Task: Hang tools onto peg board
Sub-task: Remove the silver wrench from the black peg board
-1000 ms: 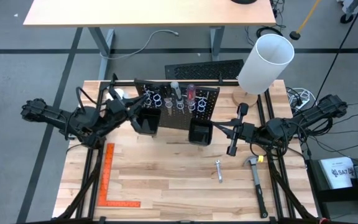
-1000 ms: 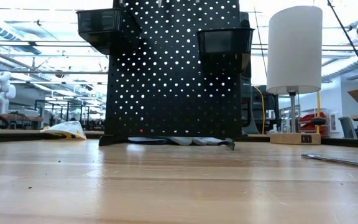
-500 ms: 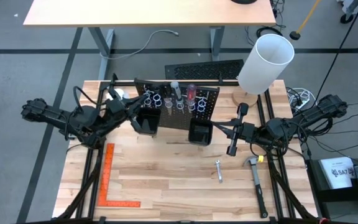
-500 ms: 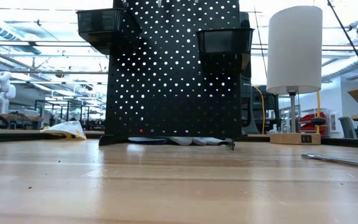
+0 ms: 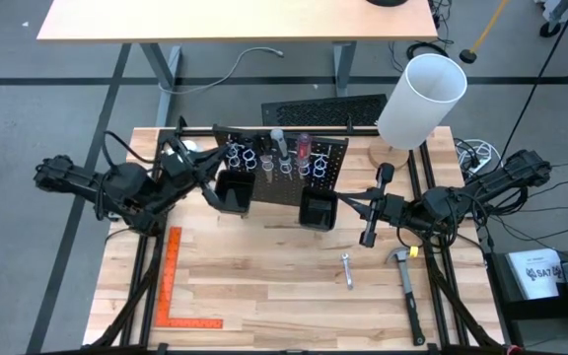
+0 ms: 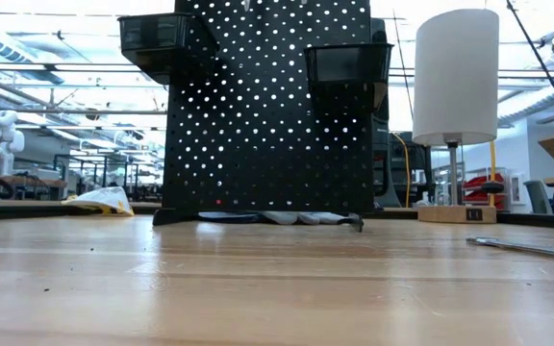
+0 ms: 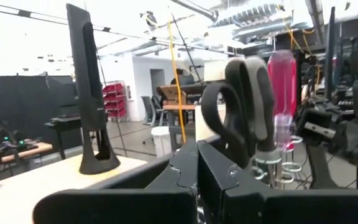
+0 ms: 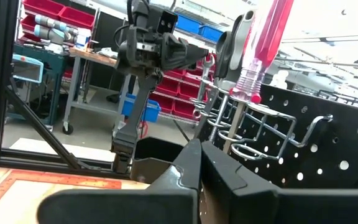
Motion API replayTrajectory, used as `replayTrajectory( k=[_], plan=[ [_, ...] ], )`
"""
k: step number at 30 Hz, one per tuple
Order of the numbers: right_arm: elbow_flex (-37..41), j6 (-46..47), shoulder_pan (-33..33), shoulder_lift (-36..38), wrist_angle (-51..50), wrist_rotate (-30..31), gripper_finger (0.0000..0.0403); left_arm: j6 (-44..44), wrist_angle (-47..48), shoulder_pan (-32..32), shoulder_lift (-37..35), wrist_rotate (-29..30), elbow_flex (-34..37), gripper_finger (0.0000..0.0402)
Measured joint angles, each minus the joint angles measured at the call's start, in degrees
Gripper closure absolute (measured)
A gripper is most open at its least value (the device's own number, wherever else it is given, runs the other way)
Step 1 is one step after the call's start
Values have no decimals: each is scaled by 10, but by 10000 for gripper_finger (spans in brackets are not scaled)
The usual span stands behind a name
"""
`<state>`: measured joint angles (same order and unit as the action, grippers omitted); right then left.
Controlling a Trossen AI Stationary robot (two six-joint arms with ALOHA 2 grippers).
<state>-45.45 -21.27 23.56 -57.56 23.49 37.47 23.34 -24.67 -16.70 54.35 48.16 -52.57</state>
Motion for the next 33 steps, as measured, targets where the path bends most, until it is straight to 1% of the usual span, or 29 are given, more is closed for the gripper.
replayTrajectory(
  k=[8, 17, 25, 28, 33],
  plan=[
    [0, 0, 0, 0, 0, 0, 401, 27, 3, -13, 0, -31, -28, 400],
    [0, 1, 0, 0, 0, 0, 401, 62, -11, -18, 0, -32, -33, 400],
    [0, 2, 0, 0, 4, 0, 401, 105, -52, -18, 0, -33, -33, 400],
    [0, 2, 0, 0, 3, 0, 401, 108, -59, -18, 0, -45, -33, 400],
    [0, 2, 0, 0, 3, 0, 401, 138, -88, -22, 0, -65, -33, 400]
  ],
)
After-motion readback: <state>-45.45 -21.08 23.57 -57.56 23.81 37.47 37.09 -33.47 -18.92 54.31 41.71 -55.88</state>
